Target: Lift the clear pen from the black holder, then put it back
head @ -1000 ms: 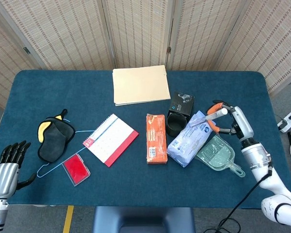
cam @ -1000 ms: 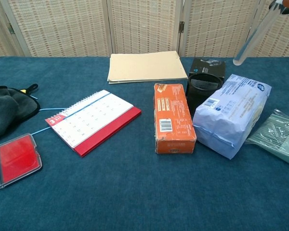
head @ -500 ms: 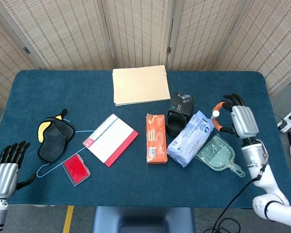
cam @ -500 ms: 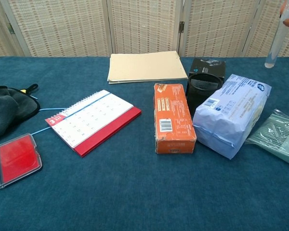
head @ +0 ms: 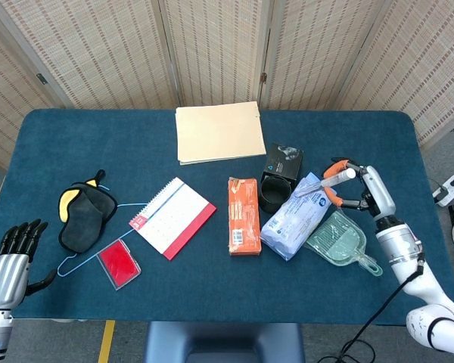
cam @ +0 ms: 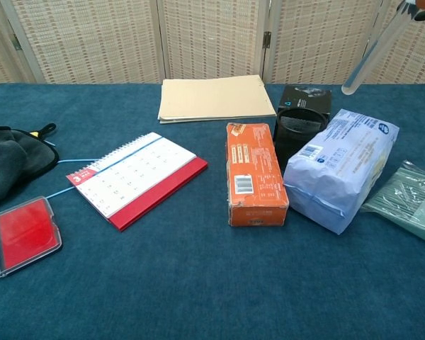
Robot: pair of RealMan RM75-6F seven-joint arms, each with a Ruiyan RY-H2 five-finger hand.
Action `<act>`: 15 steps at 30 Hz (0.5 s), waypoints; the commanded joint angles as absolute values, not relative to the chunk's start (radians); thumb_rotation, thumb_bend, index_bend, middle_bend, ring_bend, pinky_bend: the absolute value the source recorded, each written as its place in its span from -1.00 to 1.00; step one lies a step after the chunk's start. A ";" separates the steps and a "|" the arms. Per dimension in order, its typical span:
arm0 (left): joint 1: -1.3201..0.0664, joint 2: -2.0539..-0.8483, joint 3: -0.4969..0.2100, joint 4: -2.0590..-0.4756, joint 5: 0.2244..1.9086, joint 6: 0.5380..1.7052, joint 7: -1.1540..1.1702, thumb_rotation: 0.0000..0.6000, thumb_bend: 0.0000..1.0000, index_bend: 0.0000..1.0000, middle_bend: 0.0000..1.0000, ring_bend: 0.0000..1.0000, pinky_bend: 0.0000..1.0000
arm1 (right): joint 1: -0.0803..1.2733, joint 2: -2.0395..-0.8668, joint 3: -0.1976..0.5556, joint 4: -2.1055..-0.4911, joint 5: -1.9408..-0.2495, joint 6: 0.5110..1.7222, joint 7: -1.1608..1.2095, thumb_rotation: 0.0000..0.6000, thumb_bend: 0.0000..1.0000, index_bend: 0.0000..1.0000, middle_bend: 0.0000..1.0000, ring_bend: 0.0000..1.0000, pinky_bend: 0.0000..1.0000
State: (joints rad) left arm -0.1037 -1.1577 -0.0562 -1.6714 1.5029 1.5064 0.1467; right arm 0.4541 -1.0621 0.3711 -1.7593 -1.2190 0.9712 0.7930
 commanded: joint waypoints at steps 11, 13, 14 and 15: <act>-0.104 -1.157 -0.056 -1.673 1.501 1.506 0.151 1.00 -0.48 -0.77 -0.78 -0.85 -0.79 | 0.488 -1.252 0.327 -1.570 -1.239 1.222 0.112 1.00 -0.07 0.27 -0.18 -0.68 -0.76; -0.103 -1.158 -0.056 -1.673 1.500 1.507 0.150 1.00 -0.48 -0.77 -0.77 -0.85 -0.79 | 0.487 -1.236 0.337 -1.602 -1.213 1.187 0.176 1.00 -0.07 0.27 -0.18 -0.68 -0.76; -0.103 -1.158 -0.056 -1.672 1.499 1.506 0.149 1.00 -0.48 -0.77 -0.77 -0.85 -0.79 | 0.486 -1.225 0.343 -1.621 -1.199 1.165 0.216 1.00 -0.07 0.27 -0.18 -0.68 -0.76; -0.103 -1.158 -0.056 -1.672 1.498 1.506 0.149 1.00 -0.48 -0.77 -0.77 -0.85 -0.79 | 0.484 -1.208 0.352 -1.646 -1.181 1.133 0.277 1.00 -0.07 0.27 -0.18 -0.68 -0.76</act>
